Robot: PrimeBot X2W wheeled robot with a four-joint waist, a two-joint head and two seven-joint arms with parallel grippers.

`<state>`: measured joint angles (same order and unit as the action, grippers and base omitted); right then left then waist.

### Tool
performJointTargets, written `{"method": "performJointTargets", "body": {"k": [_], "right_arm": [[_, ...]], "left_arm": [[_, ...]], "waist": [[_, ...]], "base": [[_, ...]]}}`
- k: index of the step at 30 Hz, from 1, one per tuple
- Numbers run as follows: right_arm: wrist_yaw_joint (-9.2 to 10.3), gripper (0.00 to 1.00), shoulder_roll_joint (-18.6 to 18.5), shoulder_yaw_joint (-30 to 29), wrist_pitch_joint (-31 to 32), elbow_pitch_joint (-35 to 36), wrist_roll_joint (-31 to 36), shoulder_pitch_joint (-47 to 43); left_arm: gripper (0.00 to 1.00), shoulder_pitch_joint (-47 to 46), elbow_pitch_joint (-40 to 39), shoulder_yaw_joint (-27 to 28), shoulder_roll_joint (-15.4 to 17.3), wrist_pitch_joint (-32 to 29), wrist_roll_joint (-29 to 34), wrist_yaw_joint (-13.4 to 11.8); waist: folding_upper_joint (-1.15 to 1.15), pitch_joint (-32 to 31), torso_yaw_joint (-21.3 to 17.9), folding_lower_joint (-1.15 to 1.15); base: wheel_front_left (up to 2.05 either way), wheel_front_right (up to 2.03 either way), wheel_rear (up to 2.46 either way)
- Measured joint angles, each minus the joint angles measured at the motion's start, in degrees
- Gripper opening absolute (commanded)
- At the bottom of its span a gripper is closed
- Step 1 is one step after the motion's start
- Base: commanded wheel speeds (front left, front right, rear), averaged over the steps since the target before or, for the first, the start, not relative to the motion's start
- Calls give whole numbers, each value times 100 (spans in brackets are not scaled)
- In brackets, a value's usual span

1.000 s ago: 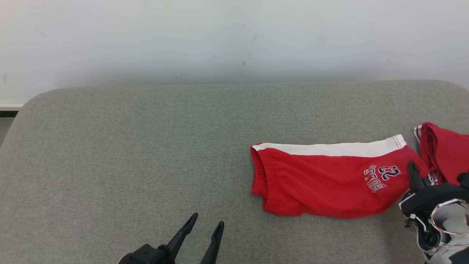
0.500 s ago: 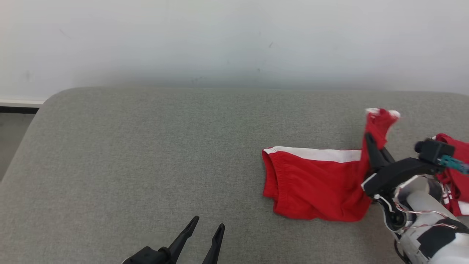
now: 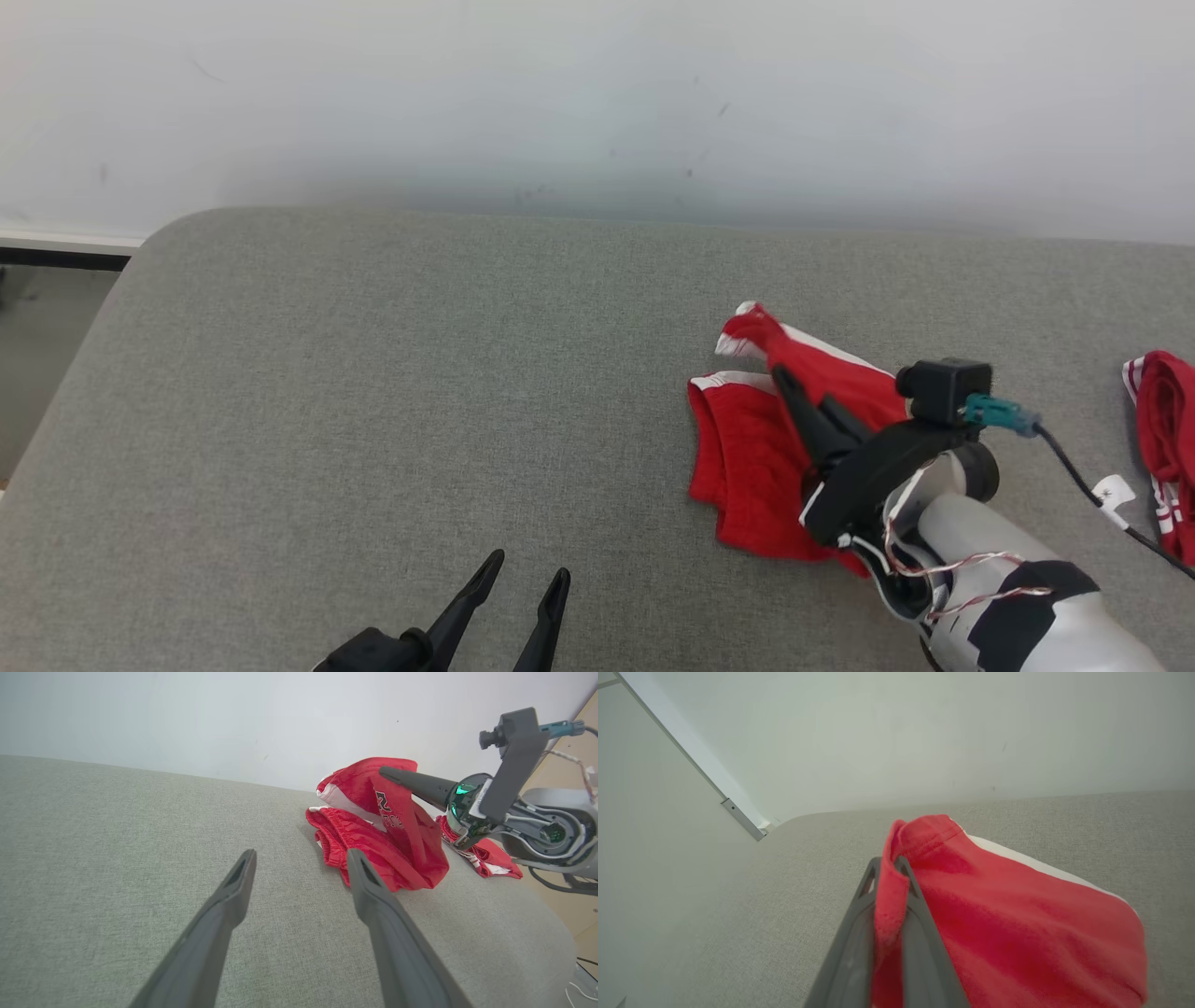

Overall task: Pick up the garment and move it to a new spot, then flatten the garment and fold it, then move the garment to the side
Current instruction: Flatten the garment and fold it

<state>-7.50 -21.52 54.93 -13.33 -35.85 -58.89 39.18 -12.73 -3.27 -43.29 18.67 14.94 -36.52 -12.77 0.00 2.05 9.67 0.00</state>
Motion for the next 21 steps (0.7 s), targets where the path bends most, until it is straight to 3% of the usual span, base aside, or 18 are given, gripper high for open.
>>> {"method": "performJointTargets", "body": {"k": [18, 19, 20, 21], "right_arm": [[1, 0, -52, 976, 229, 276, -258, -593], [1, 14, -23, 1010, 231, 249, -289, -612], [1, 42, 5, 1034, 230, 215, -335, -623], [1, 79, 36, 1043, 218, 179, -367, -631]], "left_arm": [[100, 99, 97, 107, -89, 8, 78, 108], [100, 101, 105, 103, -93, 8, 78, 109], [100, 102, 111, 100, -102, 8, 79, 110], [100, 104, 116, 97, -109, 8, 81, 113]], "waist": [[0, -83, -100, -1], [0, -94, -105, 0], [0, -104, -108, 0], [0, -114, -110, 0]], "base": [[0, 0, 0], [0, 0, 0], [0, 0, 0], [0, 0, 0]]}}
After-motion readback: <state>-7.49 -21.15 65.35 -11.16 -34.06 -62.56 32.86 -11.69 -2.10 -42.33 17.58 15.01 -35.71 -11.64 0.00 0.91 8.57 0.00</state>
